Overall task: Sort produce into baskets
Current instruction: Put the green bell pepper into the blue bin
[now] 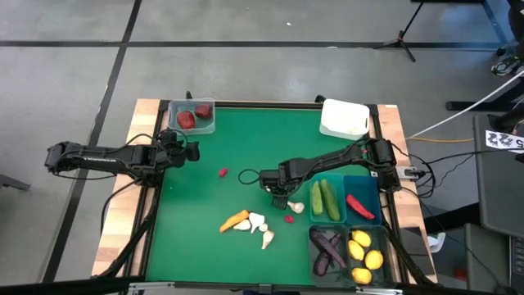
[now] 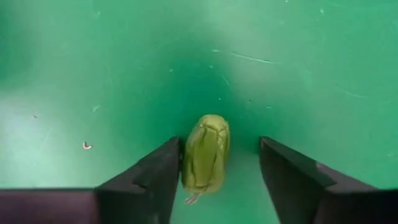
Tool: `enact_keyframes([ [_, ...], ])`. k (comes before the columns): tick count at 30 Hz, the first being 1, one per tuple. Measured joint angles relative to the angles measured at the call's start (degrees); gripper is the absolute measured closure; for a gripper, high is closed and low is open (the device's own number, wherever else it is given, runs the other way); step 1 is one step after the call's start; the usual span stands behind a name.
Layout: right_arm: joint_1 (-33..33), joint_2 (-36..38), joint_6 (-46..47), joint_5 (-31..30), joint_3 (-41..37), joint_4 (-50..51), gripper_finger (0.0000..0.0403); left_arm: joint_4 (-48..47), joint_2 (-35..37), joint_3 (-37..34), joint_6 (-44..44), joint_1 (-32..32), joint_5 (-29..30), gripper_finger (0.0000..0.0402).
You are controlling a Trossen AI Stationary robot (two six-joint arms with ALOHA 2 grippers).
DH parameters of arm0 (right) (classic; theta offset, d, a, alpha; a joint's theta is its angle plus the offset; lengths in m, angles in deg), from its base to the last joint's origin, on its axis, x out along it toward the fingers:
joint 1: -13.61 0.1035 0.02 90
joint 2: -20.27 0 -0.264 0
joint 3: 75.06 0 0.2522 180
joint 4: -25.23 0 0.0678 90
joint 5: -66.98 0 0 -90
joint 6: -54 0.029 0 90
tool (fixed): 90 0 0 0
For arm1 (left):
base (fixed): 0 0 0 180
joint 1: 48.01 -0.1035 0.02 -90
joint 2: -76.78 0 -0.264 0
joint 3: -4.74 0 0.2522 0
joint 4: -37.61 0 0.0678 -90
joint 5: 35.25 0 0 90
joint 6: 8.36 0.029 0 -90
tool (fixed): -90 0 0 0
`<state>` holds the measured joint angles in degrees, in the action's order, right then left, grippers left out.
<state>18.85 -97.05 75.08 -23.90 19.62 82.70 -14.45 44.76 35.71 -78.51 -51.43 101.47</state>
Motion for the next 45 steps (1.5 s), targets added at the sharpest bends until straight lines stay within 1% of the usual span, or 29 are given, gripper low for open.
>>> enact_keyframes([
  [5, 0.0, 0.0, -0.7, 0.0, 0.0, -0.2, 0.0253, 0.0, 0.0, 0.0, 0.0, 0.0, 0.0, 0.0057],
  [9, 0.0, -0.1, -2.0, 0.0, 0.5, 0.4, 0.0287, 0.0, 0.0, 0.0, 0.0, 0.0, 0.0, 0.0057],
  [13, 0.0, -0.4, -3.9, 0.5, 2.3, 3.7, 0.0312, 0.0, 0.0, 0.0, 0.3, 0.0, 0.0, 0.0057],
  [19, 0.1, -0.4, -6.8, 0.6, 6.7, 10.3, 0.0331, 0.0, 0.0, 0.0, 0.9, 0.0, 0.0, 0.0057],
  [23, 0.1, -0.2, -9.0, 1.8, 9.7, 16.5, 0.0333, 0.0, 0.0, 0.0, 1.1, 0.0, 0.0, 0.0057],
  [26, 0.4, 1.6, -9.8, 2.9, 9.8, 20.4, 0.0333, 0.0, 0.0, 0.0, 1.3, 0.0, 0.0, 0.0057],
  [30, 1.2, 8.0, -10.4, 3.0, 8.0, 21.7, 0.0333, -0.1, 0.0, 0.0, 1.7, 0.0, 0.0, 0.0057],
  [33, 2.0, 14.1, -8.6, 2.8, 5.9, 21.3, 0.0333, 0.0, 0.0, 0.0, 1.7, 0.0, 0.0, 0.0057],
  [37, 3.4, 23.1, -4.0, -0.6, 2.2, 22.5, 0.0333, 0.0, 0.0, 0.0, 1.7, 0.0, 0.0, 0.0057],
  [40, 4.9, 29.8, 1.2, -3.7, -1.1, 25.3, 0.0333, 0.0, 0.0, 0.0, 1.6, 0.0, 0.0, 0.0057],
  [45, 8.5, 40.5, 14.5, -7.8, -7.1, 30.0, 0.0333, 0.0, 0.0, 0.0, 1.0, 0.0, 0.0, 0.0057],
])
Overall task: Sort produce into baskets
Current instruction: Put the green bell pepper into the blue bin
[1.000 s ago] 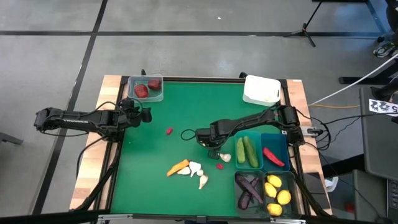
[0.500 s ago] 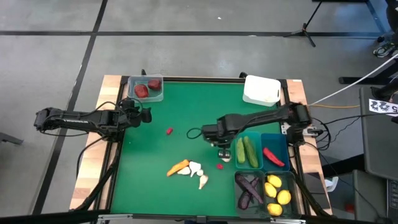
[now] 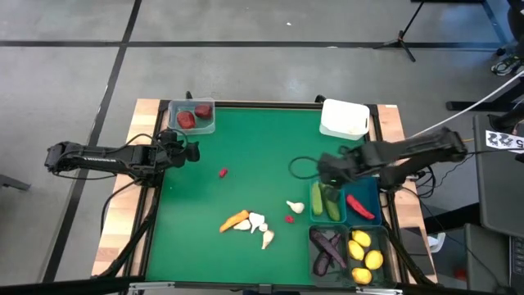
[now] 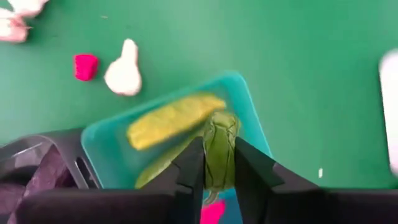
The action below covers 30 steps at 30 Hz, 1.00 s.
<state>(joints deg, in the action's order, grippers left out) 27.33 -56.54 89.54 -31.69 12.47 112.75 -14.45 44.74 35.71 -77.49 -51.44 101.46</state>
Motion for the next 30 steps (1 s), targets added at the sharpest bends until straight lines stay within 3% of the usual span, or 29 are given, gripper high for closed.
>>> enact_keyframes([
  [7, 7.8, 11.3, 22.6, -1.9, -13.1, 0.6, 0.0333, 0.0, 0.0, 0.0, -0.1, 0.0, 0.0, 0.0057],
  [13, 12.7, 13.7, 37.3, 0.3, -23.9, 0.4, 0.0333, 0.0, 0.0, 0.0, -0.4, 0.0, 0.0, 0.0057],
  [22, 14.1, 13.7, 44.2, 2.7, -32.8, -2.2, 0.0333, 0.0, 0.0, 0.0, -1.0, 0.0, 0.0, 0.0057],
  [30, 14.1, 13.2, 45.3, 1.2, -33.4, -4.7, 0.0333, 0.0, 0.0, 0.0, -1.3, 0.0, 0.0, 0.0057],
])
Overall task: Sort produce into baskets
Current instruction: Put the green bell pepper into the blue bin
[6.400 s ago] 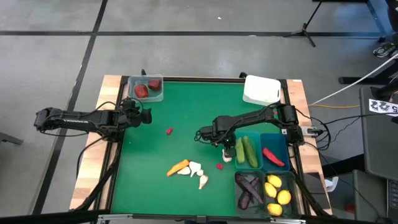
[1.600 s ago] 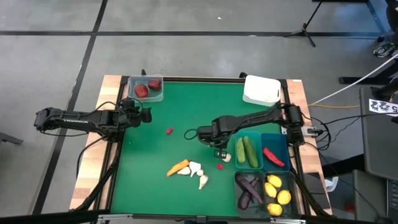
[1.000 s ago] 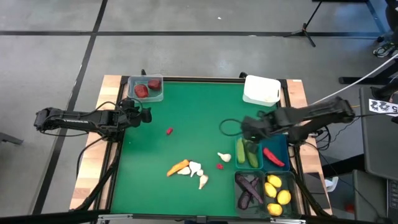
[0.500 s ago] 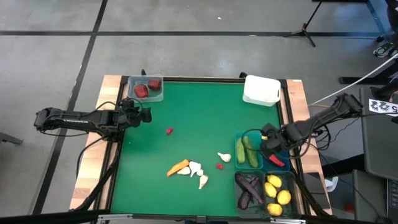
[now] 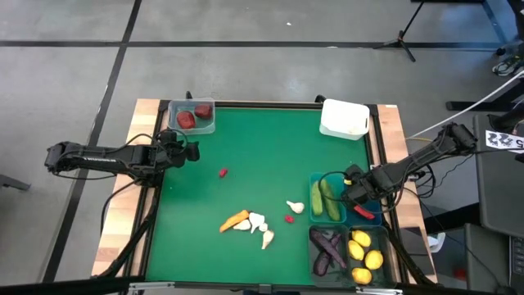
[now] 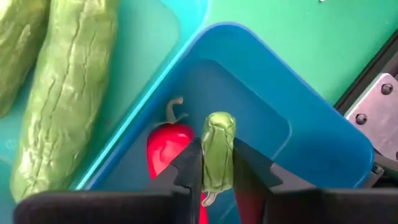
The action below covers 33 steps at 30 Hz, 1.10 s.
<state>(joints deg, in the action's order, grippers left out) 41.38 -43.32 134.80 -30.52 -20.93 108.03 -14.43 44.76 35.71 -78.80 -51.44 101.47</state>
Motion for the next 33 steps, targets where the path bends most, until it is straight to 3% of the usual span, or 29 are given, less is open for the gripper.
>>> enact_keyframes([
  [5, 0.0, 0.0, -0.4, -0.5, 0.0, 0.0, 0.0333, 0.0, 0.0, 0.0, 0.0, 0.0, 0.0, 0.0057],
  [14, 0.0, 0.0, -17.7, 0.8, 0.0, -3.3, 0.0333, 0.0, 0.0, 0.0, 0.0, 0.0, 0.0, 0.0057],
  [21, 0.0, 0.0, -25.5, 2.3, 0.0, 1.8, 0.0333, 0.0, 0.0, 0.0, 0.0, 0.0, 0.0, 0.0057],
  [33, 0.0, 0.0, -40.0, 1.7, -3.8, -1.7, 0.0333, 0.0, 0.0, 0.0, 0.0, 0.0, 0.0, 0.0057],
])
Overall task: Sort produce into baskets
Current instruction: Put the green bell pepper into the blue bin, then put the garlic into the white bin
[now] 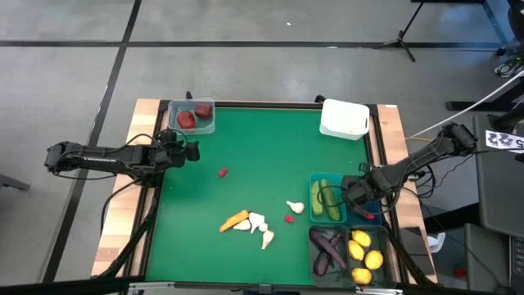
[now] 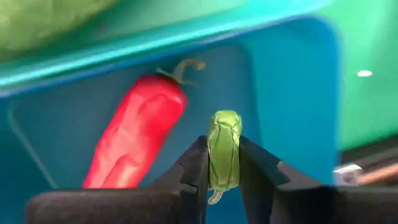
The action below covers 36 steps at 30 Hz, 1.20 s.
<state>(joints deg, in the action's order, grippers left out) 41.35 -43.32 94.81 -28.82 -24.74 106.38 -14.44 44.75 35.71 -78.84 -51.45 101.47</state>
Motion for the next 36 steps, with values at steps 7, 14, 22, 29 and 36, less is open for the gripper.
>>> enact_keyframes([
  [7, 0.0, 0.0, -0.8, 0.9, -3.9, -4.8, 0.0333, 0.0, 0.0, 0.0, 0.1, 0.0, 0.0, 0.0057],
  [14, 0.0, 0.0, -2.1, 1.6, -4.0, -8.8, 0.0315, 0.0, 0.0, 0.0, 0.0, 0.0, 0.0, 0.0057],
  [22, 0.0, 0.0, -0.5, 0.3, -4.0, -8.6, 0.0229, 0.0, 0.0, 0.0, 0.0, 0.0, 0.0, 0.0057],
  [29, 0.0, 0.1, 1.6, -4.3, 0.5, -2.4, 0.0219, 0.0, 0.0, 0.0, 0.0, 0.0, 0.0, 0.0057],
  [36, 0.0, 0.1, -2.3, -7.6, 13.5, 0.3, 0.023, 0.0, 0.0, 0.0, -0.1, 0.0, 0.0, 0.0057],
])
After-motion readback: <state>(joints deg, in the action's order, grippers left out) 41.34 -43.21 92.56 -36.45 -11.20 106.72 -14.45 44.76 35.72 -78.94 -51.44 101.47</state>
